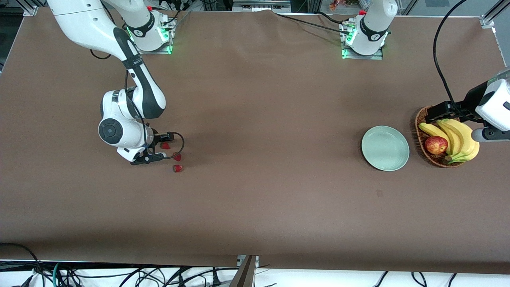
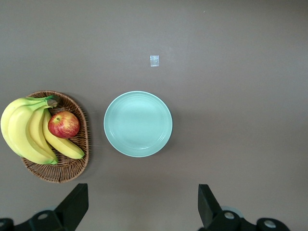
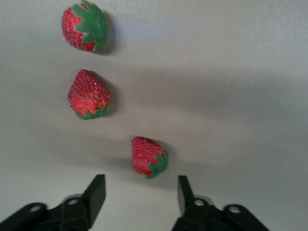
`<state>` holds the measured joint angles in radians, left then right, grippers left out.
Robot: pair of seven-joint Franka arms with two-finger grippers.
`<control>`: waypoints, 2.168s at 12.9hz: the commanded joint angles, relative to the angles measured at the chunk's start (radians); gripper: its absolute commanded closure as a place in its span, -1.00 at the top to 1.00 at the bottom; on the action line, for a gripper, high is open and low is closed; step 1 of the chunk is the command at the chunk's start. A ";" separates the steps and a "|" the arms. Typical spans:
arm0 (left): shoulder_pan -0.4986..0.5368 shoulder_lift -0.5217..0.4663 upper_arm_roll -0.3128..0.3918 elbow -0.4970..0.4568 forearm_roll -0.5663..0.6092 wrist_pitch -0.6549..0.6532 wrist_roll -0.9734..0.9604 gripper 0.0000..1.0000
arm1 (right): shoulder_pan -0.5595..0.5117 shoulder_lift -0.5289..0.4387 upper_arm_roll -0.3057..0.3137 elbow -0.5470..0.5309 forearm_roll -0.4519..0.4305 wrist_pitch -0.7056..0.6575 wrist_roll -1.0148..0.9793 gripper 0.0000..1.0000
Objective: Collect all strawberries into plate
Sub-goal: 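Reach the right gripper down to the strawberries and grasp one, then carry the strawberry toward the plate and release it on the table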
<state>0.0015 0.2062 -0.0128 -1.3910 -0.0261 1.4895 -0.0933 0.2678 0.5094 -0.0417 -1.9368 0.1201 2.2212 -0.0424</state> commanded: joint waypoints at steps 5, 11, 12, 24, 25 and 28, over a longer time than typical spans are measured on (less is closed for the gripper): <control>0.005 0.013 0.002 0.030 -0.020 -0.017 0.006 1.00 | -0.010 0.054 0.002 0.019 0.018 0.057 -0.063 -0.17; 0.005 0.013 0.002 0.030 -0.020 -0.017 0.004 1.00 | 0.008 0.034 0.003 0.146 0.021 -0.105 -0.031 -0.61; 0.005 0.013 0.002 0.030 -0.021 -0.017 0.004 1.00 | 0.031 0.037 0.003 0.212 0.021 -0.186 0.014 -0.61; 0.008 0.019 0.004 0.030 -0.021 -0.017 0.004 1.00 | 0.552 0.369 0.031 0.651 0.332 0.229 0.948 -0.52; 0.009 0.019 0.004 0.032 -0.020 -0.017 0.004 1.00 | 0.573 0.420 0.049 0.698 0.334 0.314 1.039 -0.48; 0.008 0.019 0.004 0.032 -0.020 -0.017 0.003 1.00 | 0.602 0.465 0.063 0.728 0.323 0.356 1.116 -0.25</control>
<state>0.0049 0.2102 -0.0101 -1.3909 -0.0262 1.4895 -0.0933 0.8783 0.9419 0.0156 -1.2689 0.4335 2.5822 1.0475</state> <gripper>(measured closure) 0.000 0.661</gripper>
